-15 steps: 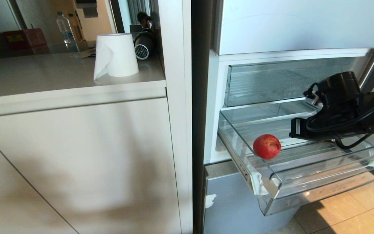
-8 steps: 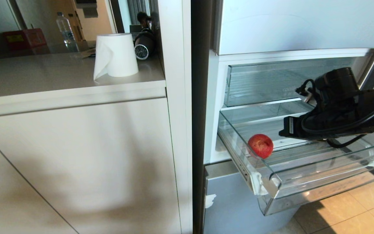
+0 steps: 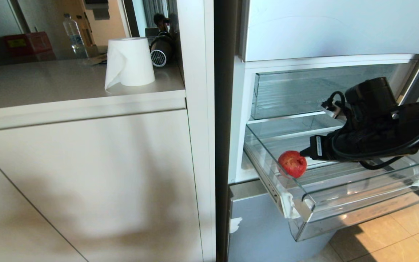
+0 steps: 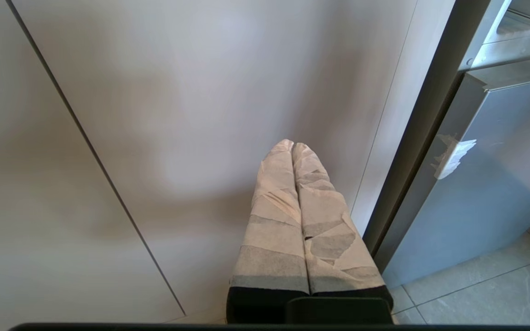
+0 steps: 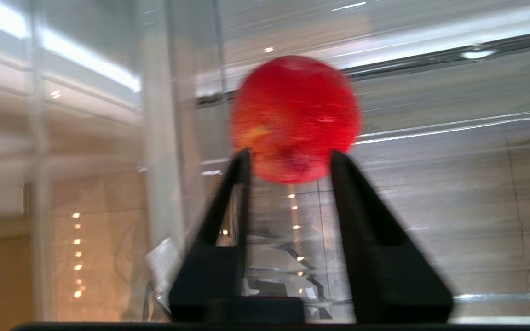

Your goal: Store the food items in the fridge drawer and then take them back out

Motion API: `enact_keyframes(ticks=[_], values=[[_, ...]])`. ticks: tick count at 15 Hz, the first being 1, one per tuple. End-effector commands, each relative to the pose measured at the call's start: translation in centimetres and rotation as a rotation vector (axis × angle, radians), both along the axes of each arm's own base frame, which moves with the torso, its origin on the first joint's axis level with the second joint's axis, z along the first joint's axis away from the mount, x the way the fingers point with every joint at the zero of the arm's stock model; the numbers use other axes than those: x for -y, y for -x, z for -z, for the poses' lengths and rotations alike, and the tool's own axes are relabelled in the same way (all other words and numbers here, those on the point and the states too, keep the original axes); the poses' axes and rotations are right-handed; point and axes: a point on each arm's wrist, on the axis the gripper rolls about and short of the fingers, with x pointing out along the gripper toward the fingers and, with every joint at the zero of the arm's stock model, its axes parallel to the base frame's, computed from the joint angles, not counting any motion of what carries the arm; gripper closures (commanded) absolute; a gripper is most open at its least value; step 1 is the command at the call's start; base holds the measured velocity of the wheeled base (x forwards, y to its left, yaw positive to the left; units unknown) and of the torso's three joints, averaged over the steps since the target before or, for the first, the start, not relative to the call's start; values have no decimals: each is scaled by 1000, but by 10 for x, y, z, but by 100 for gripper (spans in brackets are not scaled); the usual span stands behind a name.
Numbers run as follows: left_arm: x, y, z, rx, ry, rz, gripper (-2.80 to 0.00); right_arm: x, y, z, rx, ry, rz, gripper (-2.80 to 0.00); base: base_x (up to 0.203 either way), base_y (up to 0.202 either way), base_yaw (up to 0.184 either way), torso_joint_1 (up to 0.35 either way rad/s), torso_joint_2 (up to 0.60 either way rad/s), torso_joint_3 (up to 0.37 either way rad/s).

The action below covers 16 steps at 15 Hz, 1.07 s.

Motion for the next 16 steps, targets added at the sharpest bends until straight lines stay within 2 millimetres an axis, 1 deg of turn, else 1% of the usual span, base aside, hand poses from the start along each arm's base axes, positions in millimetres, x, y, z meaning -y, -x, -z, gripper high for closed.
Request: enact_keyframes(ticks=[1,4,9,12,14,16], values=[[0,0,0,0,0,-1,0,-4,8,-6,10,-2,-18,-280,0,0,0,0,0,0],[0,0,0,-1,0,0,0,-8,13,0,-71,28,-34,-280,0,0,0,0,0,0],[0,0,0,-1,0,0,0,-10,7,13,-125,46,-34,-280,0,0,0,0,0,0],[0,0,0,-1,0,0,0,-12,1,25,-162,57,-31,-280,0,0,0,0,0,0],[0,0,0,0,0,0,0,-13,-6,36,-190,82,-12,-280,0,0,0,0,0,0],[0,0,0,0,0,0,0,-12,-14,43,-197,101,11,-280,0,0,0,0,0,0]])
